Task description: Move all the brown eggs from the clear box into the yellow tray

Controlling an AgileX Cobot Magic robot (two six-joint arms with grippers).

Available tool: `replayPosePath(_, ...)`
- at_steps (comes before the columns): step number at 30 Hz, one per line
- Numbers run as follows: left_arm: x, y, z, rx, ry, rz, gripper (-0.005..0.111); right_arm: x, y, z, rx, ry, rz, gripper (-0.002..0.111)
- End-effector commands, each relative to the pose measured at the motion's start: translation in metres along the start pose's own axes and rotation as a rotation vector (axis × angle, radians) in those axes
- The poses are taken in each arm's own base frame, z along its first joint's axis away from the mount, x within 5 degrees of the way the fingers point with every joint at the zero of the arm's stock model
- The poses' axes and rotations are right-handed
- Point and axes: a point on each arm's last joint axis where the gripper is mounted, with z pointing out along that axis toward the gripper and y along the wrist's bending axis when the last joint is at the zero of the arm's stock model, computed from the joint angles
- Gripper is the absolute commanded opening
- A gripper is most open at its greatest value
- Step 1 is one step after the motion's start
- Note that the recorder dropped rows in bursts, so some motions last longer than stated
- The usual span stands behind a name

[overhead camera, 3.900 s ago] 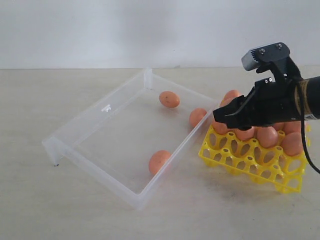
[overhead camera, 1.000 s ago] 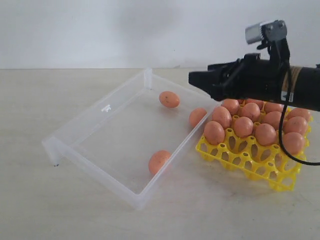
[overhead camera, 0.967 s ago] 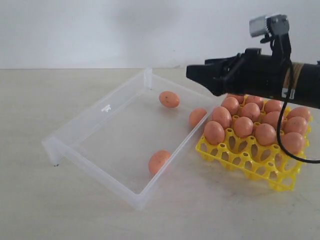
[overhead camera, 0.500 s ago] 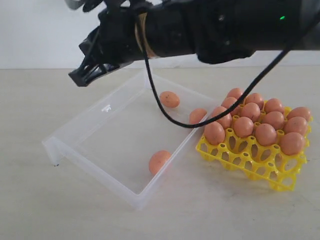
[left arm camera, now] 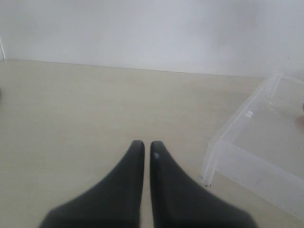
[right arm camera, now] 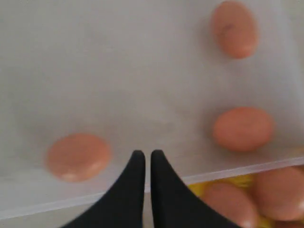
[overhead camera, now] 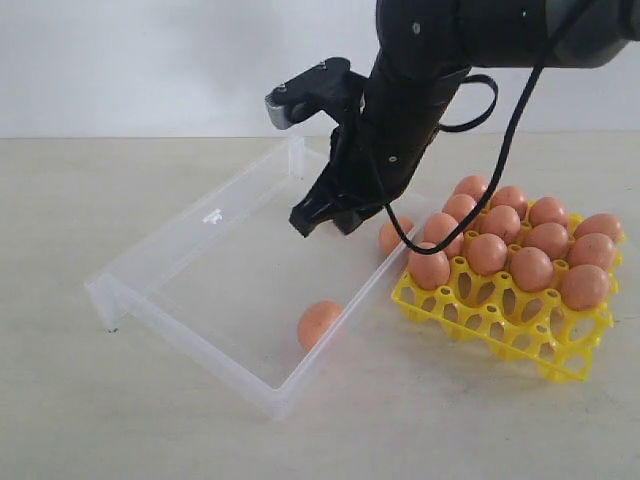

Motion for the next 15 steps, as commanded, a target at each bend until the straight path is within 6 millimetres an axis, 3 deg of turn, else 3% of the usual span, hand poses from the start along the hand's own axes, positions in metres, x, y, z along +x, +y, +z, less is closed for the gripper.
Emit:
replayPosePath(1, 0.000, 0.000, 0.000, 0.003, -0.006, 0.000, 0.004, -0.010, 0.011, 0.001, -0.200, -0.069, 0.051, 0.000)
replayPosePath(5, 0.000, 0.000, 0.000, 0.003, -0.006, 0.000, 0.004, -0.016, 0.023, 0.009, -0.195, -0.100, 0.022, 0.000)
replayPosePath(9, 0.000, 0.000, 0.000, 0.003, -0.006, 0.000, 0.004, -0.013, 0.030, 0.030, -0.216, -0.045, 0.016, 0.001)
replayPosePath(12, 0.000, 0.000, 0.000, 0.003, -0.006, 0.000, 0.004, -0.009, 0.032, 0.048, -0.226, 0.001, 0.034, 0.012)
replayPosePath(15, 0.000, 0.000, 0.000, 0.003, -0.006, 0.000, 0.004, -0.007, 0.032, 0.062, -0.232, 0.032, 0.104, 0.036)
